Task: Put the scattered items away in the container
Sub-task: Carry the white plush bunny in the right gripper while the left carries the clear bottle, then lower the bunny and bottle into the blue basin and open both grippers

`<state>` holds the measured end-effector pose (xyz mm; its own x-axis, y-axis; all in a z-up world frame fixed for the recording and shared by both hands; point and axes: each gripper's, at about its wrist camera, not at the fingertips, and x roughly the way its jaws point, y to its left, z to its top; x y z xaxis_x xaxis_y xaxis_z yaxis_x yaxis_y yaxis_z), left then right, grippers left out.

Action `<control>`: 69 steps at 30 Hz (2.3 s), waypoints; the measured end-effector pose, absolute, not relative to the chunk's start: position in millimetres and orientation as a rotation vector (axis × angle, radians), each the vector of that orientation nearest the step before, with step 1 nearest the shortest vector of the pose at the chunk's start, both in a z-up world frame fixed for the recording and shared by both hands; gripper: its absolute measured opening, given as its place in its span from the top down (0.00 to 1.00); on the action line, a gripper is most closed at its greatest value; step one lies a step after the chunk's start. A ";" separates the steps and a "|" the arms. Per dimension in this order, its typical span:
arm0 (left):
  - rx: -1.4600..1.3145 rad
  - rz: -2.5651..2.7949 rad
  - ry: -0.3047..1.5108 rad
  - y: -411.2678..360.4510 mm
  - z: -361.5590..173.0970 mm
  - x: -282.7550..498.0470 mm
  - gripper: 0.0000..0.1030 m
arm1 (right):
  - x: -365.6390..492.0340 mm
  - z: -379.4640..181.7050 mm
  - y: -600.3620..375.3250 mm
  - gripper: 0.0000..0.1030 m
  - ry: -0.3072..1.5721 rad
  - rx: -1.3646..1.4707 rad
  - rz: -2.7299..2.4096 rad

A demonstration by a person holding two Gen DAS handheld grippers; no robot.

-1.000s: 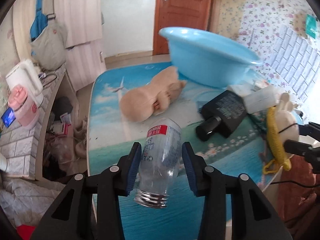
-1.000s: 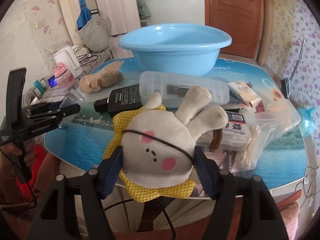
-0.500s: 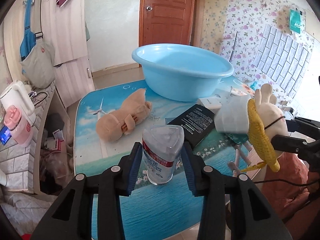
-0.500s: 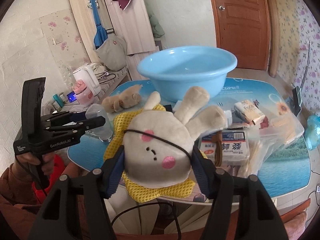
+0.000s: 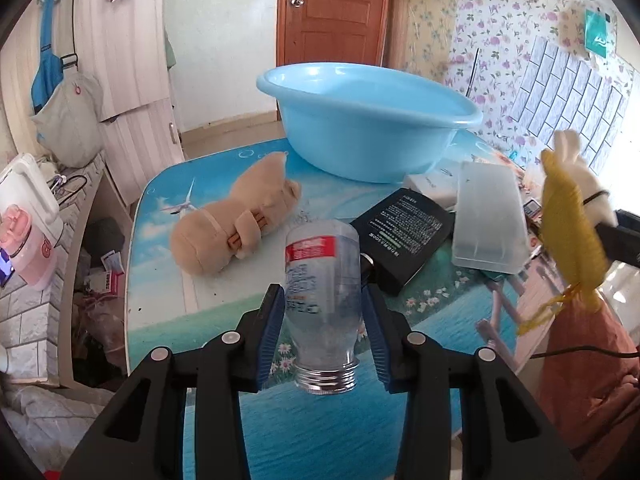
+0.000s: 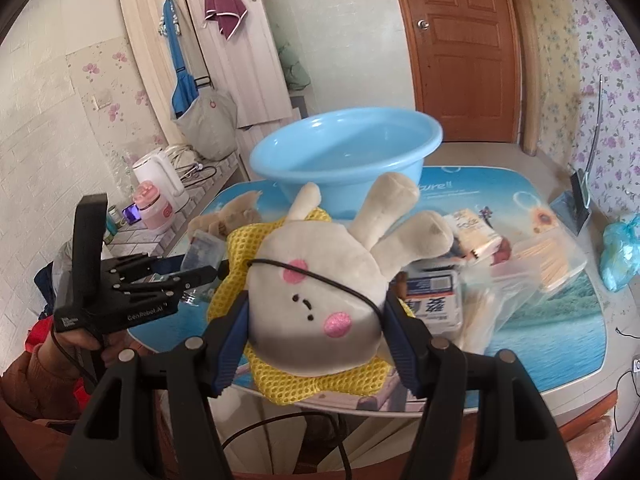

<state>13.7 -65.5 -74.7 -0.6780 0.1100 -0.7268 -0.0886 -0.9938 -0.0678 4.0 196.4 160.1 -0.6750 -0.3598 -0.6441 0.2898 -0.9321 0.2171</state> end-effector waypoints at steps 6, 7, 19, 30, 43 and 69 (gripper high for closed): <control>-1.258 2.763 -0.049 -69.8 -86.4 7.3 0.62 | 1.7 158.1 198.8 0.39 -0.152 1.036 -2.591; -1.268 2.758 -0.053 -70.0 -89.3 6.8 0.62 | 1.6 158.2 198.9 0.39 -0.149 1.035 -2.591; -1.140 2.797 -0.081 -73.2 -66.7 19.1 0.64 | -0.4 165.6 205.4 0.39 -0.134 0.990 -2.631; -0.956 2.829 -0.062 -57.6 -11.8 17.2 0.64 | -23.4 189.5 202.8 0.39 -0.107 0.861 -2.617; -0.909 2.807 -0.052 -37.0 11.9 -38.0 0.64 | -75.1 202.0 216.3 0.39 -0.113 0.778 -2.630; -0.999 2.723 -0.005 -5.5 -25.0 -108.7 0.54 | -146.0 187.0 201.9 0.37 -0.128 0.823 -2.630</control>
<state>-108.7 -5.5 -25.0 -0.7371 0.2252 -0.6371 -0.2228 -0.9711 -0.0856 -146.0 201.9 187.0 -0.7560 -0.3832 -0.5306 0.3298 -0.9233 0.1969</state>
